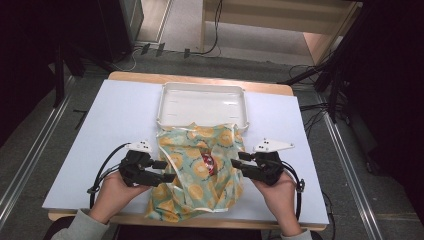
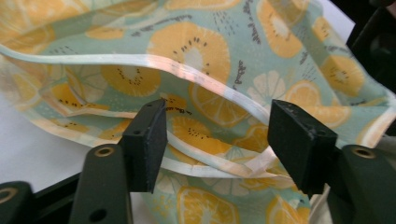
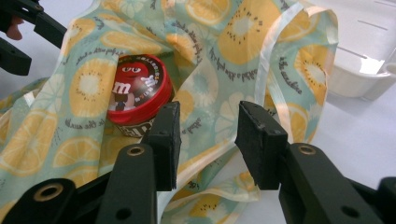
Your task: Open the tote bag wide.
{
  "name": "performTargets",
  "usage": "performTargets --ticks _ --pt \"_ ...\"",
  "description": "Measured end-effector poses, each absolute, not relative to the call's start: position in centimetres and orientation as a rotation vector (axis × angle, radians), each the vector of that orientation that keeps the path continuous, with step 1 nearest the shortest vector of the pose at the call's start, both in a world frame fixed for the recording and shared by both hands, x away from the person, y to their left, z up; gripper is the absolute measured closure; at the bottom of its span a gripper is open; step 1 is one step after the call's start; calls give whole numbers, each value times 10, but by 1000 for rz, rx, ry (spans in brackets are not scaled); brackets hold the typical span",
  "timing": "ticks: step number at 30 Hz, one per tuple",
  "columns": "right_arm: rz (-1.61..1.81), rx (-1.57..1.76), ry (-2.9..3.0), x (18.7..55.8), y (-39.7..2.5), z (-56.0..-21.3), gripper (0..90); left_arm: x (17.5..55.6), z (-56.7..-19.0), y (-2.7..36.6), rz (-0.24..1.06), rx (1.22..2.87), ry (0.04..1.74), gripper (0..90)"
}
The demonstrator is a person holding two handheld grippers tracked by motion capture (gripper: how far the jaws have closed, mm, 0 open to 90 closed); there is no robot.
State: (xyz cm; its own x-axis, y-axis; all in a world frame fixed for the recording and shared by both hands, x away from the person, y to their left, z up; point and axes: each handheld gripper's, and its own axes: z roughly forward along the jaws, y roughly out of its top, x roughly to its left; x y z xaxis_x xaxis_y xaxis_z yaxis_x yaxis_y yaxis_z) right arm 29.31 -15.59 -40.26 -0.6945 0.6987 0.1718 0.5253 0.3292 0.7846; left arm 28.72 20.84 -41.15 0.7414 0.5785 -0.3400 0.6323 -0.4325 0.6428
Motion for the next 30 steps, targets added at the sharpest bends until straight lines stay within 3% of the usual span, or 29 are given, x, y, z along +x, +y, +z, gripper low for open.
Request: performTargets --ticks 9,18,20,21,23,24,30 --pt "1300 1131 2387 291 -157 -406 606 291 -413 199 -92 2128 884 376" --pt "1302 1152 2375 292 -156 -410 593 300 -416 190 -104 2138 861 433" --pt "1295 1156 2373 292 -155 -412 589 301 -417 189 -108 2136 857 502" --pt "1283 1167 2377 292 -155 -414 580 301 -416 189 -112 2134 848 613" --pt "1279 1166 2378 292 -155 -415 577 302 -416 190 -120 2134 831 657" --pt "1275 1178 2377 292 -155 -416 565 302 -416 190 -128 2138 810 769" --pt "1282 1194 2368 292 -157 -418 552 301 -414 188 -114 2159 792 900"
